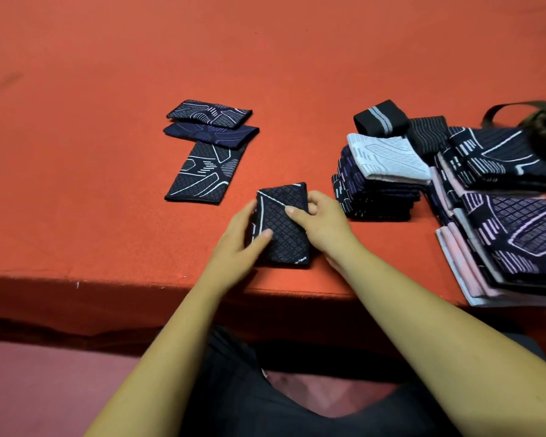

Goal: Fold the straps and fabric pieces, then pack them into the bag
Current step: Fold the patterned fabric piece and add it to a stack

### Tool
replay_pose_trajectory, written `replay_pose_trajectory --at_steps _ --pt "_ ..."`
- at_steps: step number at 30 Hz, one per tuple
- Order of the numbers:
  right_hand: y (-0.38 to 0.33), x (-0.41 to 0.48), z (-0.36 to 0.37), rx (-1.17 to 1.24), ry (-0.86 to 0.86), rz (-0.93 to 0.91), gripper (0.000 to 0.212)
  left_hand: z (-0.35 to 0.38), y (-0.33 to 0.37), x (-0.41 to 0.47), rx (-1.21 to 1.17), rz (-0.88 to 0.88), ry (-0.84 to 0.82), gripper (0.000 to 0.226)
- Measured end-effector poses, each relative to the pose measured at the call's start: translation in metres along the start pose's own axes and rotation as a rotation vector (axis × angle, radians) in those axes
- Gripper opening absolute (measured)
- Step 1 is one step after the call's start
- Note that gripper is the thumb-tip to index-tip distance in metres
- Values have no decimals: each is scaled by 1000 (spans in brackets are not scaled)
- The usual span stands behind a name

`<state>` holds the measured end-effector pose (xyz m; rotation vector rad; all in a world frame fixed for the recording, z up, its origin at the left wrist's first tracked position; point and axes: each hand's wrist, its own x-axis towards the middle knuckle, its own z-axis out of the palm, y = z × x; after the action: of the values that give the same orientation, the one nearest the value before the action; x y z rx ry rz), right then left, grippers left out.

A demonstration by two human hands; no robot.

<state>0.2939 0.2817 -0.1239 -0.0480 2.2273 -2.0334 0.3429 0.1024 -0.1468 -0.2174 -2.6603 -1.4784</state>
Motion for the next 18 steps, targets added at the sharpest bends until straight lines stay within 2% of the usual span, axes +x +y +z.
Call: replay_pose_trajectory --at_steps 2,4,8,11,16,18 --pt "-16 -11 -10 -36 -108 -78 18 -15 9 -1 -258 -9 10 72" --pt "-35 -19 -20 -95 -201 -147 20 -31 20 -2 -343 -1 -38 65" --pt "-66 -31 -42 -180 -277 -216 11 -46 42 1 -431 19 -256 41" --pt "-73 -36 -54 -277 -240 -237 18 -46 57 3 -380 14 -355 25" --pt "-69 -41 -68 -307 -133 -219 20 -34 77 2 -443 -50 -357 7" --pt "-68 -43 -73 -341 -70 -221 19 -32 81 4 -481 -94 -312 17"
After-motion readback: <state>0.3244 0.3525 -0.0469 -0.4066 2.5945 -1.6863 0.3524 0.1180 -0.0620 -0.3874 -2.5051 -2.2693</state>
